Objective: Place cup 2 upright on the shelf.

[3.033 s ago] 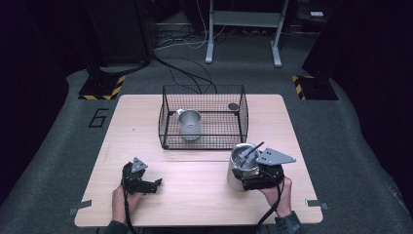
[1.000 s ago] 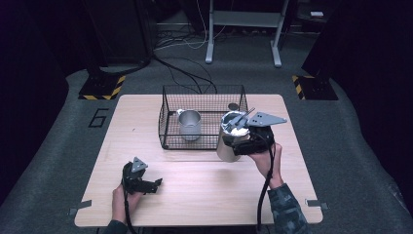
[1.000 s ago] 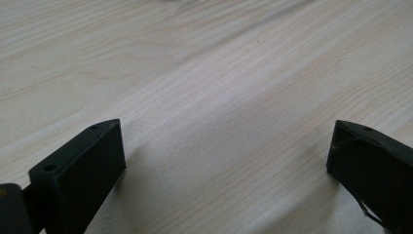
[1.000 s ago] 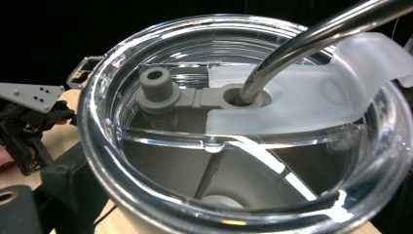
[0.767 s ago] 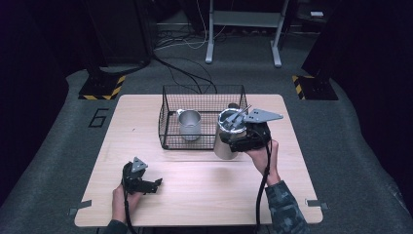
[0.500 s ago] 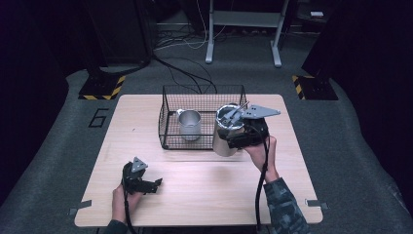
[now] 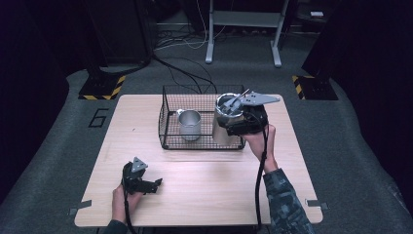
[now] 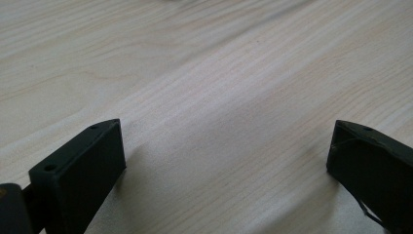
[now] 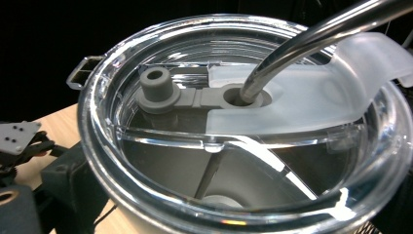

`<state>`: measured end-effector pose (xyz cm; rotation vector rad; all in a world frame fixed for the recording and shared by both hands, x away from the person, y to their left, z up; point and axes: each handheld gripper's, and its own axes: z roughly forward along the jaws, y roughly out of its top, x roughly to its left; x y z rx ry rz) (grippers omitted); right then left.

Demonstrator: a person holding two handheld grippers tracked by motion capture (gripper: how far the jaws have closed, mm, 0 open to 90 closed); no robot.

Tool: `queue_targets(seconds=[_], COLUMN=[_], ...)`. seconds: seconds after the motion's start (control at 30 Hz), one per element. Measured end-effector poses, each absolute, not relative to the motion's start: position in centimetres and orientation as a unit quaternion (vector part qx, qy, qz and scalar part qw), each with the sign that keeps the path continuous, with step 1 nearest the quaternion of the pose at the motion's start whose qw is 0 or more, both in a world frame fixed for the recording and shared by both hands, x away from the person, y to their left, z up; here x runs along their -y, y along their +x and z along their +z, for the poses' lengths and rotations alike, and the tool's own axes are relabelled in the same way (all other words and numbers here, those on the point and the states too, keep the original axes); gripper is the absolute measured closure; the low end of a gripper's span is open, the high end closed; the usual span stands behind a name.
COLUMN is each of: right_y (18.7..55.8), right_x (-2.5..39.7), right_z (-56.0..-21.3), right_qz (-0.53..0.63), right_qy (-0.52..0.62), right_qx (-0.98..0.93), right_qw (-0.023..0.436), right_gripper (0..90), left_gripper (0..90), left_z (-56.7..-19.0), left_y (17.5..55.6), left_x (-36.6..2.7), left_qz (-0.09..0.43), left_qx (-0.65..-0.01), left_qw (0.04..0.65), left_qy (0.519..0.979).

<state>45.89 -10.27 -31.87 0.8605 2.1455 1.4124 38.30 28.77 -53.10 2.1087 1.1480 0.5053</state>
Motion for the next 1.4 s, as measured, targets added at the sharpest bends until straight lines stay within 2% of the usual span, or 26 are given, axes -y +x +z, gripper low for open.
queue_targets(seconds=[0.43,1.4], right_y=[48.5,53.0], right_x=[9.5,8.5], right_z=[-30.6,-32.7], right_qz=[0.499,0.466], right_qy=[0.322,0.36], right_qx=[-0.77,-0.769], right_qw=[0.234,0.248], right_gripper=[3.5,3.4], left_gripper=[0.5,1.1], left_z=[-53.1,-53.1], left_y=[38.3,38.3], left_x=[-28.8,-28.8], left_qz=[0.194,0.197], left_qx=[-0.44,-0.437], left_qw=[0.337,0.336], left_qy=[0.809,0.81])
